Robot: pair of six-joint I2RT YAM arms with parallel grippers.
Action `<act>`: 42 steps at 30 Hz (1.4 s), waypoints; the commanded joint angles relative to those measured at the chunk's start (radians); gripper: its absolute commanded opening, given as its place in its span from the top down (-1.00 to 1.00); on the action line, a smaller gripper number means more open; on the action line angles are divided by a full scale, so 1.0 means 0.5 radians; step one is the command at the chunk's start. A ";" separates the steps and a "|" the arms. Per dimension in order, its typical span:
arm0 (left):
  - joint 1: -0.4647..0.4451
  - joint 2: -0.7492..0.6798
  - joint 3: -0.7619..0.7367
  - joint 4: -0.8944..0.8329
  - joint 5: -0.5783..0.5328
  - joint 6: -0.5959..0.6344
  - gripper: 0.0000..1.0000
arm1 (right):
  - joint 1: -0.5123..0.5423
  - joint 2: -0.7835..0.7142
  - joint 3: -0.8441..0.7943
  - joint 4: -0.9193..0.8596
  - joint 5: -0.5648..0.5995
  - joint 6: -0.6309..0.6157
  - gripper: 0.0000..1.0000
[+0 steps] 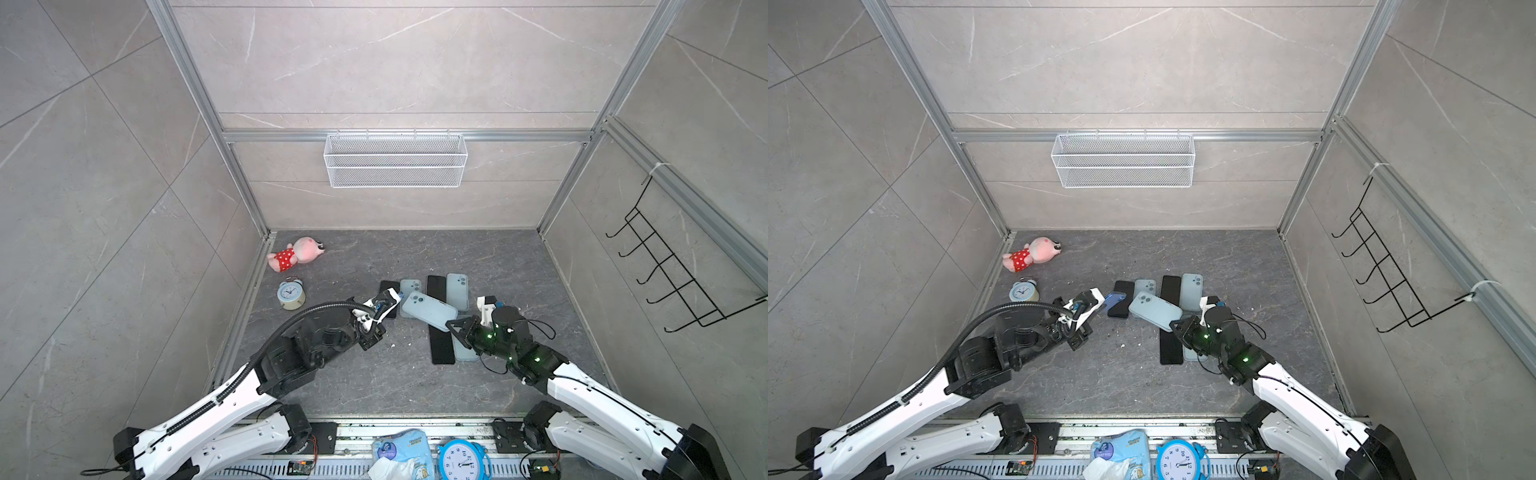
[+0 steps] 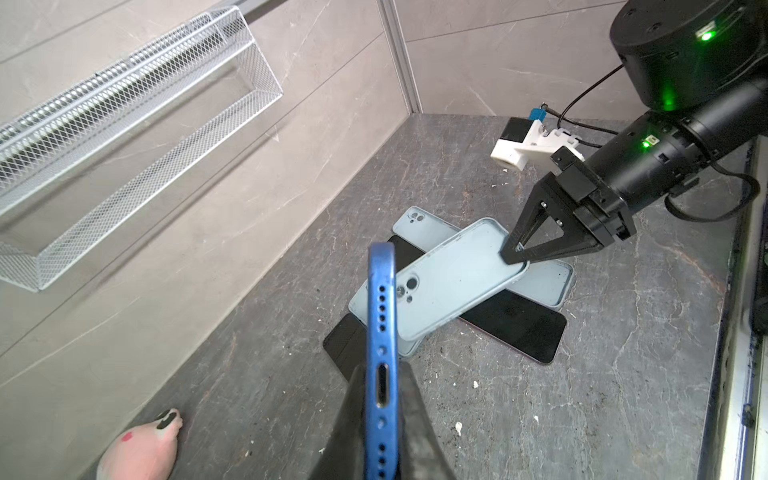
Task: Take the phone out of the phone case
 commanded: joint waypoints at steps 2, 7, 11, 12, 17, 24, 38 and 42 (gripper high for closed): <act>-0.071 -0.153 -0.246 -0.134 -0.010 0.289 1.00 | 0.085 -0.111 -0.060 -0.080 0.178 0.161 1.00; -0.264 -0.282 -0.491 -0.245 -0.135 0.558 1.00 | 0.436 -0.073 -0.172 0.056 0.533 0.508 1.00; -0.380 -0.401 -0.646 -0.301 -0.156 0.689 1.00 | 0.767 0.108 -0.137 0.061 0.885 0.774 1.00; -0.393 -0.416 -0.680 -0.302 -0.144 0.717 1.00 | 0.838 0.149 -0.132 0.050 0.978 0.853 1.00; -0.474 -0.423 -0.832 -0.246 -0.158 0.951 1.00 | 1.136 0.466 -0.050 0.017 1.281 1.215 1.00; -0.480 -0.352 -1.064 -0.008 -0.254 1.357 1.00 | 1.323 0.630 0.003 -0.179 1.533 1.645 1.00; -0.280 -0.140 -1.254 0.070 -0.045 1.596 0.05 | 1.392 1.054 0.051 0.149 1.493 1.923 0.41; -0.164 -0.222 -1.246 -0.037 0.074 1.535 -0.57 | 1.403 1.051 0.051 0.205 1.467 1.898 -0.10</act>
